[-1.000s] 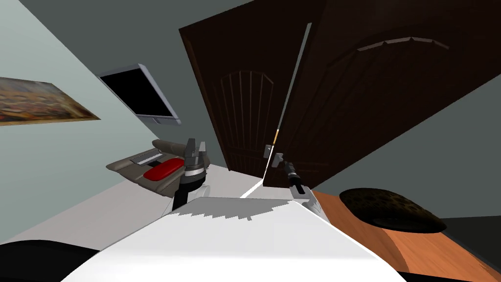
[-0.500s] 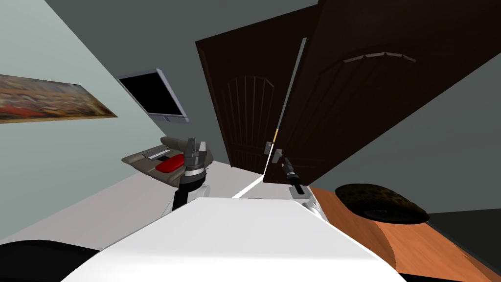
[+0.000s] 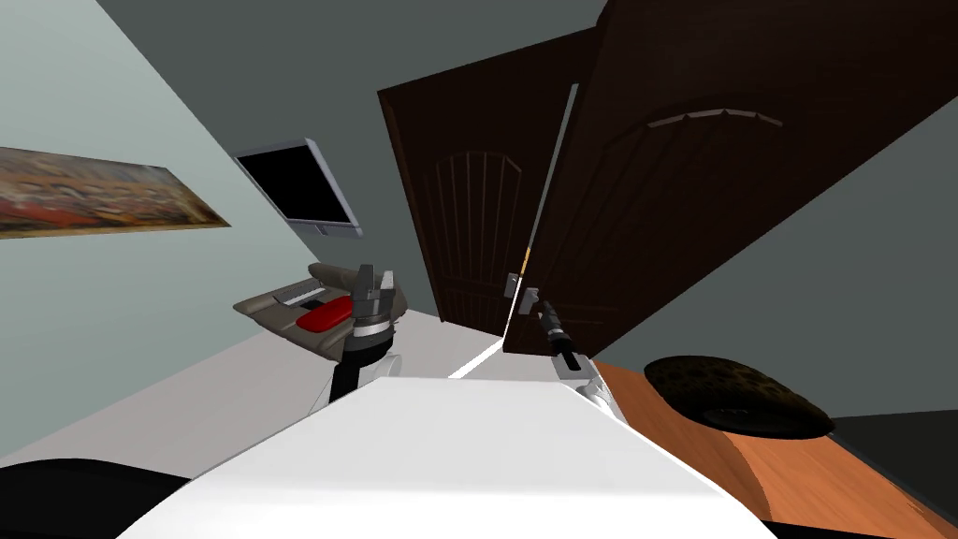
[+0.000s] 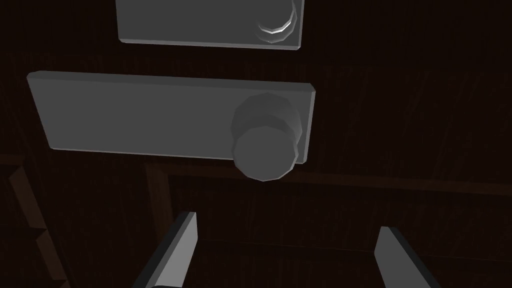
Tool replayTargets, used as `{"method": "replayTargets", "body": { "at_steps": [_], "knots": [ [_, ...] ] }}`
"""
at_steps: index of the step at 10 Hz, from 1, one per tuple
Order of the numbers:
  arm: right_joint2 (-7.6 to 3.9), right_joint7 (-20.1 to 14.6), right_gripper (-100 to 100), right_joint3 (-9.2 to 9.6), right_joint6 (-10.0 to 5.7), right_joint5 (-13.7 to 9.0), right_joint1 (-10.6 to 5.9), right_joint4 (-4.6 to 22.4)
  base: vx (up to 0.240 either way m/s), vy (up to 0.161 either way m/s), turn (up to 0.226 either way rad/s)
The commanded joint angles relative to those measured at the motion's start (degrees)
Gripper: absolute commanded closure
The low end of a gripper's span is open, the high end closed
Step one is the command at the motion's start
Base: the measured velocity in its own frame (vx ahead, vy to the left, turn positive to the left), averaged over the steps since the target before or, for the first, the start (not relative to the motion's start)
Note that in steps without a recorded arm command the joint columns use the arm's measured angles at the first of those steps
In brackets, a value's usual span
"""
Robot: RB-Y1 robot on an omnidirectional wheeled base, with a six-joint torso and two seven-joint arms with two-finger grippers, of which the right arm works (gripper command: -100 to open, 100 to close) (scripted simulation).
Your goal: Pull the door open
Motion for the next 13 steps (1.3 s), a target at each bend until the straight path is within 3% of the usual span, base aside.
{"method": "replayTargets", "body": {
  "at_steps": [1, 4, 5, 10, 11, 13],
  "knots": [
    [0.22, 0.57, -100, -0.27, -0.05, -0.2, -0.47, 0.55, 0.228, -0.053, 0.019],
    [0.42, 0.97, -100, -0.42, -0.12, -0.36, -1.06, 1.06, 0.167, 0.009, 0.027],
    [0.42, 0.97, 100, -0.42, -0.12, -0.36, -1.06, 1.06, -0.009, -0.005, -0.009],
    [0.42, 0.97, 100, -0.42, -0.12, -0.36, -1.06, 1.06, -0.02, -0.003, 0.001],
    [-0.54, -0.31, 100, 0.65, -0.84, 0.1, -0.16, 0.51, -0.118, -0.07, 0.105],
    [-1.38, -1.49, 100, 1.53, -1.52, 0.46, 0.57, -0.04, -0.166, -0.102, 0.143]
  ]
}}
